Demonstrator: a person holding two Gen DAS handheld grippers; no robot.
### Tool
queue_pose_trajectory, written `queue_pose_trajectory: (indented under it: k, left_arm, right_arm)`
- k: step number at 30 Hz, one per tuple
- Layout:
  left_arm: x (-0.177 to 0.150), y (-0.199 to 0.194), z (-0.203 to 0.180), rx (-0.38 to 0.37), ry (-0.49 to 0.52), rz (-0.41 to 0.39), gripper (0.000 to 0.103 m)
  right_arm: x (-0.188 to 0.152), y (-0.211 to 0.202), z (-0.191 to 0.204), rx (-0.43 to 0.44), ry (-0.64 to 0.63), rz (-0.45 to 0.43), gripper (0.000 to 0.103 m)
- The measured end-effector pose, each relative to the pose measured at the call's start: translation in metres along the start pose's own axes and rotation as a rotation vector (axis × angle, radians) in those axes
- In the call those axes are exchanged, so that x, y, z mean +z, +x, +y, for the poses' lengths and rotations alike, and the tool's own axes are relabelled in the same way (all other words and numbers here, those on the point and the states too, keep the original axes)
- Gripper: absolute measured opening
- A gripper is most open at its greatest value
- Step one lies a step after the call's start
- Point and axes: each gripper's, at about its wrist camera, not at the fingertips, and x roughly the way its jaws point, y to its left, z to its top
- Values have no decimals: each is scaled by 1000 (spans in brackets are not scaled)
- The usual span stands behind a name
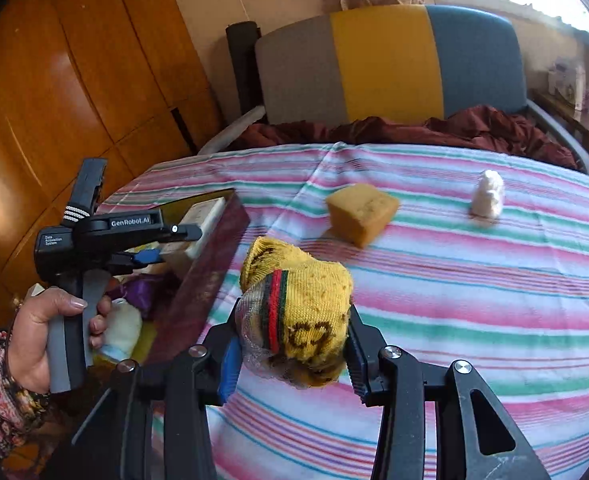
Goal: Organize objects
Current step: 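Carry the white box and yellow sock toward the gold tray with both tools, then lower the box and sock into the tray and open both tools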
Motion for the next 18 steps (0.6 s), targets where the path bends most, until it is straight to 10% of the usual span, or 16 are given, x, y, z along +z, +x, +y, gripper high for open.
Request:
queue_pose_trajectory:
  k: [6,18]
  left_arm:
    - [-6,-50,13,32,71,-173,64]
    - [5,-98,58,66,-20,-261,64]
  right_arm:
    - [-8,13,31,68,-14,40,45]
    - [2,45,129,140,-174,71,46]
